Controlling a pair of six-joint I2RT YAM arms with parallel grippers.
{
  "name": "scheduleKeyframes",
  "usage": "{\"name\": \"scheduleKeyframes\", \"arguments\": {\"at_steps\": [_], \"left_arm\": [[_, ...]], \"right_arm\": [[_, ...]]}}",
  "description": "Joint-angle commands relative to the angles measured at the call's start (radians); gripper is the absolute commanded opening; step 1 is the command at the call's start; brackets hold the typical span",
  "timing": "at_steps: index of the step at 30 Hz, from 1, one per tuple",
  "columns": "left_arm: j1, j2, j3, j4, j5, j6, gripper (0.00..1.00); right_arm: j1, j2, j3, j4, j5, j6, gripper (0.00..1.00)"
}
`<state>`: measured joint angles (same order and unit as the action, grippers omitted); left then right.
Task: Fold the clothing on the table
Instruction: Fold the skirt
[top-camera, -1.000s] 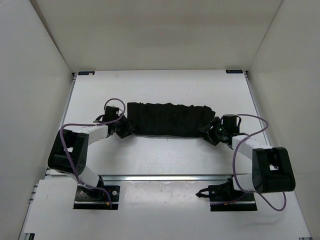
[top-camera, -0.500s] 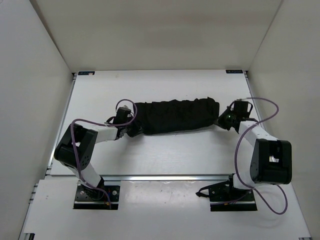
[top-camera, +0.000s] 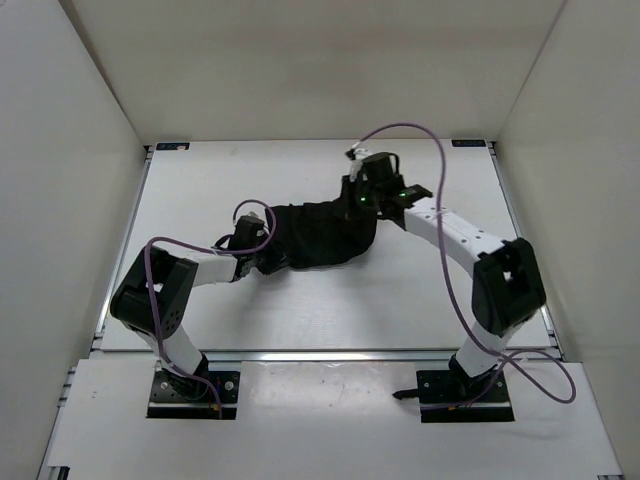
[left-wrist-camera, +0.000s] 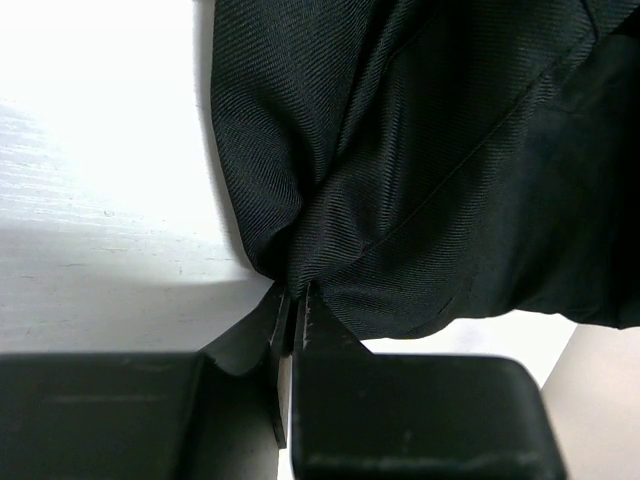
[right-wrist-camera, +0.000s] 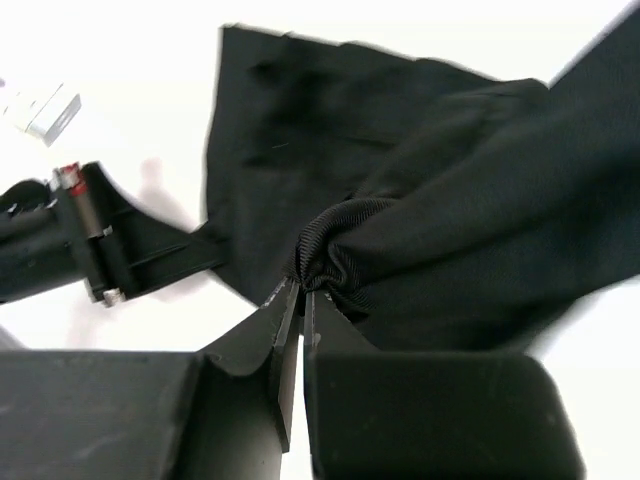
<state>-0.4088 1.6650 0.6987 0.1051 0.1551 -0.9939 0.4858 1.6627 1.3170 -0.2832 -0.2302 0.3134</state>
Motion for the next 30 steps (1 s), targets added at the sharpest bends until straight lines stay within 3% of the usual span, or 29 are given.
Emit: {"name": "scheduleKeyframes", "arguments": {"at_steps": [1,12,19,21,24,30], "left_arm": [[-0.001,-0.008,-0.028,0.025,0.017,-0.011,0.0],[0.045,-0.013,-0.091,0.045,0.075,0.035,0.0],[0.06,0.004,-0.123,0.083,0.132,0.055,0.0],[0.077,0.018,-0.14,0.096,0.17,0.064,0.06],[0.109,0.009,-0.148,0.09,0.196,0.083,0.11],[0.12,0.002,-0.142,0.021,0.181,0.136,0.1]], "right_arm": [[0.088,0.089,0.086,0.006,-0.064,-0.002,0.0],[0.22,0.383,0.387,-0.139,-0.184,-0.045,0.0],[0.223,0.436,0.384,-0.172,-0.265,-0.034,0.0],[0.215,0.459,0.41,-0.204,-0.299,-0.049,0.0],[0.234,0.499,0.435,-0.257,-0.273,-0.091,0.0],[0.267,0.502,0.375,-0.206,-0.252,-0.059,0.0]]}}
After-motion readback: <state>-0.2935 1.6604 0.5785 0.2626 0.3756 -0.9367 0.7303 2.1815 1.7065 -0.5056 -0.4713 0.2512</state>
